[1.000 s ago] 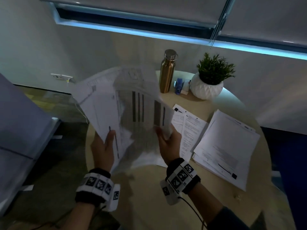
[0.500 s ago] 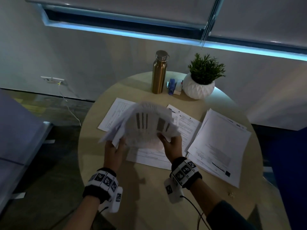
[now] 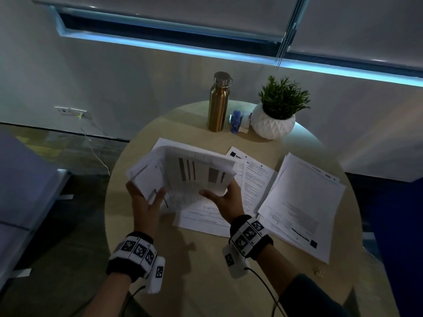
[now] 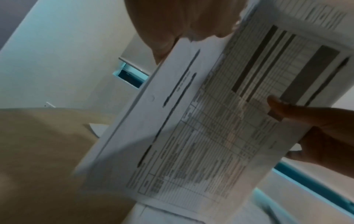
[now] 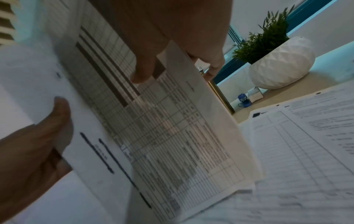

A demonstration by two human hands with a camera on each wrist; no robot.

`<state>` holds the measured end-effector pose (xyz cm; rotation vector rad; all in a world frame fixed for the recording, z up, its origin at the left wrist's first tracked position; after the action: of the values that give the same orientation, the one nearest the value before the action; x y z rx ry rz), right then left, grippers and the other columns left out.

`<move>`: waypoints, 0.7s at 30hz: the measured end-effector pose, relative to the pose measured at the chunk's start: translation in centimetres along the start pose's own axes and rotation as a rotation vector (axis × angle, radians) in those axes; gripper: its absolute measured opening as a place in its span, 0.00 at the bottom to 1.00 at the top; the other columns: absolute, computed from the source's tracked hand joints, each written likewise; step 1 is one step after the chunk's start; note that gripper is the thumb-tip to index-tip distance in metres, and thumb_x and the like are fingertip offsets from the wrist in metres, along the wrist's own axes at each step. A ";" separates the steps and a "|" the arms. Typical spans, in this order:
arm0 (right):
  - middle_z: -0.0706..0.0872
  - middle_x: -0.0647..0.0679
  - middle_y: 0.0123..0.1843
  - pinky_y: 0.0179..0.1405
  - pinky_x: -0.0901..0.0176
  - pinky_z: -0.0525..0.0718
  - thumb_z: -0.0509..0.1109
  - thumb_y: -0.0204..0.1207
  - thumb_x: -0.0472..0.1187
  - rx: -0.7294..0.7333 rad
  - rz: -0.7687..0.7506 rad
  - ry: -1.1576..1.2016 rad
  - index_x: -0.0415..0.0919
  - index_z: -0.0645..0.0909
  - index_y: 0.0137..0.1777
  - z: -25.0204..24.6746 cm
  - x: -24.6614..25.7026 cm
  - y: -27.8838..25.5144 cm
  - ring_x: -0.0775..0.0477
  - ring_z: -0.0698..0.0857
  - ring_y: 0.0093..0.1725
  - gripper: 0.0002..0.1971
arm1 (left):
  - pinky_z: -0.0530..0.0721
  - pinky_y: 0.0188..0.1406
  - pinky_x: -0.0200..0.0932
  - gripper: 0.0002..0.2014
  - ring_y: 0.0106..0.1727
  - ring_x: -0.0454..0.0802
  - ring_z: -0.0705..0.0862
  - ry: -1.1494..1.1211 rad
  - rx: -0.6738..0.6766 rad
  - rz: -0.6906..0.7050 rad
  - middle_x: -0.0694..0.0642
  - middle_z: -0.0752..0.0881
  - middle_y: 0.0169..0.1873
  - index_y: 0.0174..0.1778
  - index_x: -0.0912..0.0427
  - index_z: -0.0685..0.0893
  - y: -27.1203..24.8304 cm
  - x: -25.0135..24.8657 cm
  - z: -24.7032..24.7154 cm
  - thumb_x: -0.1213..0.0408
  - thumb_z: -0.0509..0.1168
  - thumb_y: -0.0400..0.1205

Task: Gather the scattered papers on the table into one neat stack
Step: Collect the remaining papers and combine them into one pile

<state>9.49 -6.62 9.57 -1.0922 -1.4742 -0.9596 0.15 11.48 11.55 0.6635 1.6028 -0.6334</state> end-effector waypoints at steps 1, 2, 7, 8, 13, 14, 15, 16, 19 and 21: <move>0.81 0.64 0.55 0.53 0.70 0.82 0.79 0.67 0.35 0.040 0.019 -0.058 0.42 0.75 0.64 0.3 -0.6 0.0 0.73 0.80 0.54 0.26 | 0.71 0.71 0.50 0.35 0.71 0.49 0.69 0.042 0.031 -0.019 0.51 0.69 0.69 0.72 0.49 0.57 0.0 0.6 0.0 0.71 0.69 0.75; 0.81 0.62 0.57 0.56 0.65 0.82 0.76 0.70 0.34 0.061 0.041 -0.097 0.42 0.74 0.66 0.5 -1.1 0.0 0.70 0.80 0.54 0.25 | 0.73 0.71 0.55 0.34 0.71 0.51 0.71 0.065 0.059 -0.035 0.54 0.70 0.69 0.72 0.53 0.60 0.0 1.1 0.1 0.71 0.70 0.75; 0.84 0.53 0.48 0.47 0.58 0.83 0.62 0.81 0.36 0.046 0.058 -0.116 0.40 0.78 0.56 1.0 -0.8 1.3 0.54 0.82 0.46 0.07 | 0.78 0.60 0.49 0.23 0.61 0.52 0.81 0.024 0.072 -0.147 0.55 0.83 0.62 0.67 0.55 0.76 0.0 1.9 -0.7 0.66 0.71 0.76; 0.83 0.54 0.44 0.42 0.62 0.83 0.60 0.82 0.38 0.077 0.052 -0.107 0.40 0.78 0.53 1.2 -0.5 1.6 0.55 0.82 0.42 0.06 | 0.78 0.60 0.51 0.23 0.61 0.52 0.81 0.022 0.067 -0.162 0.55 0.83 0.62 0.68 0.55 0.76 0.0 2.1 -1.1 0.64 0.70 0.76; 0.83 0.41 0.48 0.42 0.55 0.80 0.57 0.84 0.43 0.059 0.210 -0.263 0.36 0.77 0.53 2.3 -3.3 3.5 0.45 0.82 0.43 0.11 | 0.74 0.60 0.57 0.18 0.61 0.56 0.78 0.103 -0.037 -0.326 0.55 0.80 0.60 0.64 0.49 0.75 -1.2 4.6 -4.3 0.61 0.67 0.79; 0.80 0.38 0.57 0.46 0.55 0.79 0.61 0.82 0.42 0.035 0.285 -0.357 0.38 0.75 0.58 2.3 -4.5 4.0 0.40 0.82 0.52 0.10 | 0.74 0.63 0.59 0.19 0.62 0.57 0.77 0.096 -0.094 -0.379 0.55 0.80 0.62 0.65 0.47 0.74 -1.7 5.3 -5.0 0.60 0.67 0.79; 0.73 0.36 0.64 0.47 0.55 0.77 0.64 0.80 0.41 0.040 0.391 -0.439 0.43 0.73 0.62 2.2 -5.6 4.4 0.37 0.78 0.58 0.12 | 0.73 0.67 0.62 0.21 0.65 0.59 0.77 0.085 -0.148 -0.426 0.57 0.79 0.66 0.68 0.49 0.74 -2.1 5.8 -5.8 0.61 0.67 0.78; 0.66 0.36 0.68 0.47 0.54 0.76 0.66 0.78 0.42 0.063 0.516 -0.499 0.48 0.71 0.64 2.2 -6.4 4.6 0.34 0.74 0.63 0.15 | 0.71 0.69 0.64 0.22 0.67 0.61 0.76 0.075 -0.192 -0.469 0.60 0.78 0.69 0.69 0.52 0.74 -2.5 6.2 -6.6 0.62 0.67 0.78; 0.57 0.38 0.72 0.55 0.53 0.76 0.71 0.75 0.44 0.100 0.746 -0.577 0.54 0.73 0.66 2.6 -7.3 5.7 0.32 0.67 0.69 0.20 | 0.70 0.70 0.65 0.22 0.70 0.64 0.74 0.055 -0.218 -0.561 0.64 0.76 0.71 0.71 0.58 0.73 -3.3 7.0 -8.5 0.66 0.66 0.79; 0.57 0.39 0.76 0.71 0.47 0.71 0.69 0.77 0.46 0.180 0.787 -0.718 0.52 0.71 0.72 3.1 -7.6 6.4 0.32 0.65 0.73 0.23 | 0.69 0.71 0.62 0.24 0.72 0.65 0.72 0.029 -0.224 -0.557 0.65 0.74 0.73 0.73 0.61 0.70 -4.0 6.9 -9.2 0.68 0.64 0.80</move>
<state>15.33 -3.10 1.78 -1.7847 -1.4155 0.1435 -9.78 15.84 6.00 0.0508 1.8645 -0.8298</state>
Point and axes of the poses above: each hand's wrist, its own y-axis towards the middle knuckle, its own z-axis out of the palm, x = y × z, the point moved 2 cm from there along y, towards the middle knuckle
